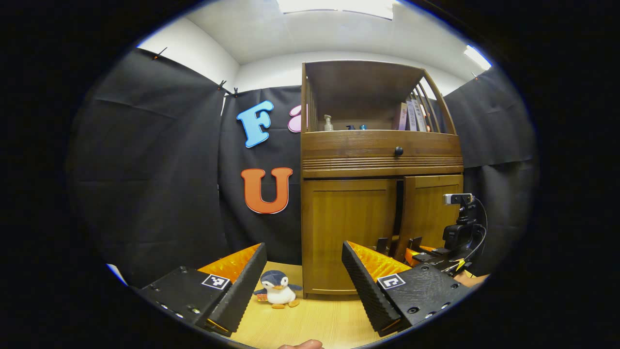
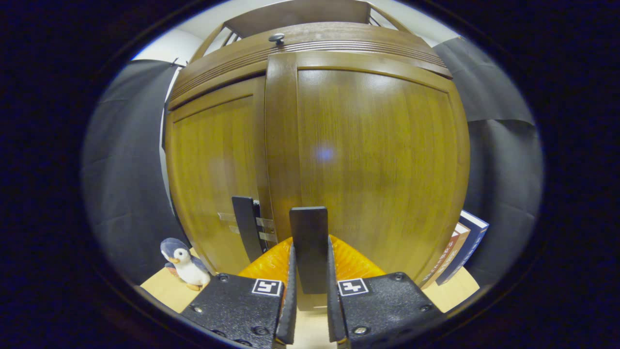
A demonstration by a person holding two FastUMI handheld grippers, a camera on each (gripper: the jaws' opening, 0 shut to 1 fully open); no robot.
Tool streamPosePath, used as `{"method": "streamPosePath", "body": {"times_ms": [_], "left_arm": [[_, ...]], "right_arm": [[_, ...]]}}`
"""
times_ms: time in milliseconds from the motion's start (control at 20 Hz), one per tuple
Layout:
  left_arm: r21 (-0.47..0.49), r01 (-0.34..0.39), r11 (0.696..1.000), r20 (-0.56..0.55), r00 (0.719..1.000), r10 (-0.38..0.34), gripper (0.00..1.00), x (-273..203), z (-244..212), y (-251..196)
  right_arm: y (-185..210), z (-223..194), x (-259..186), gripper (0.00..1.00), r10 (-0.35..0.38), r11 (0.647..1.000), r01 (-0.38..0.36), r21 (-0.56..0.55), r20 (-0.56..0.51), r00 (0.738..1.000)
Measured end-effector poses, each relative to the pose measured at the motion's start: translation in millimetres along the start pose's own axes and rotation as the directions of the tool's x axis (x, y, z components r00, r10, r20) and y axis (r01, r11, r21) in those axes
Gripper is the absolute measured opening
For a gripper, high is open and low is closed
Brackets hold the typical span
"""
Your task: Open the right door of the double-door shoe cabinet with the right hand, and open the left door with the left hand.
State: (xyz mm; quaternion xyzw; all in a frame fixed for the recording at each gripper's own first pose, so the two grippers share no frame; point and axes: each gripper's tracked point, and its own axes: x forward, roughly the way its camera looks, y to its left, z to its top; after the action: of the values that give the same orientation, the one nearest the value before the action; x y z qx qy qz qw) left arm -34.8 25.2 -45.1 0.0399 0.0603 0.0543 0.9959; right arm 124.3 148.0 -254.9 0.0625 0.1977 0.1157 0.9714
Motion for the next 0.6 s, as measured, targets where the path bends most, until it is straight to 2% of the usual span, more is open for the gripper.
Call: {"method": "streamPosePath", "body": {"times_ms": [600], "left_arm": [[-0.015, 0.095, 0.995, -0.012, 0.995, -0.095, 0.95, 2, -4, -52]], "right_arm": [[-19, -11, -63, 0.29, 0.033, 0.998, -0.032, -0.054, 0.014, 0.999]]}}
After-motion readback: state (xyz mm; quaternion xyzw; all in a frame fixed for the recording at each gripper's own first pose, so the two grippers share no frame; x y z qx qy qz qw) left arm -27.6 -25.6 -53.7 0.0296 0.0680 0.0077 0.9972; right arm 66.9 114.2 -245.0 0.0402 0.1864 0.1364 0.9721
